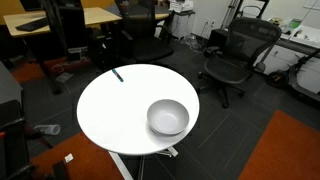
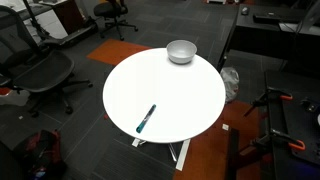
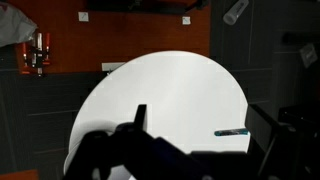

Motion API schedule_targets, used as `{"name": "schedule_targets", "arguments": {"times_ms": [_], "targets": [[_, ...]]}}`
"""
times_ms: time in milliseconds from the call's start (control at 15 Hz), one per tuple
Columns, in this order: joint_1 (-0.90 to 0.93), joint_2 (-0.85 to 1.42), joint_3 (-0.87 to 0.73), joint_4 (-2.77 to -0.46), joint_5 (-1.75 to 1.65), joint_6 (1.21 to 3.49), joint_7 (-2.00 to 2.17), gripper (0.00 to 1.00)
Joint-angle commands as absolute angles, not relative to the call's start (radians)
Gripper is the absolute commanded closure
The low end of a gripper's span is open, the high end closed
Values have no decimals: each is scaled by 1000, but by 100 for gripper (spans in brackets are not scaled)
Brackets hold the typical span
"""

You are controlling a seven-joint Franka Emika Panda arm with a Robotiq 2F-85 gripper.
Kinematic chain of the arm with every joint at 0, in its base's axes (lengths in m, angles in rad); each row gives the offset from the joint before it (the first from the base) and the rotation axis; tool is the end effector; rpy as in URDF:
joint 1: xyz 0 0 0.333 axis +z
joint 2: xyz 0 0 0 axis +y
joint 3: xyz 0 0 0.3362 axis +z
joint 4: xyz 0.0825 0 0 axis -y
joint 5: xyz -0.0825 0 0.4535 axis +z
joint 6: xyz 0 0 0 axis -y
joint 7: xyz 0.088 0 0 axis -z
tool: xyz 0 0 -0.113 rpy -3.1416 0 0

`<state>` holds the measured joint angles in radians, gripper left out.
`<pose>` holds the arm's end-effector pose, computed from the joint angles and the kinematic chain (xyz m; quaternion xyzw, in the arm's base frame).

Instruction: Put the marker in the bowl

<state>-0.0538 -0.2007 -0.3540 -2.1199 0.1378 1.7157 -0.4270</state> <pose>0.4929 -0.2045 0.4682 -0.9890 0.0008 0.0582 0.1358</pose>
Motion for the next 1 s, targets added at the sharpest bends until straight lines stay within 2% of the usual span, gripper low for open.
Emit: {"name": "schedule_targets", "arguments": {"times_ms": [0,467,933], "targets": [[-96,-197,-316,-2117,145,1712,-434,0],[-96,-197,-300,-2113,141,1736,-442,0],[-64,-209,-205,-2098,124,1890,-489,0]]}}
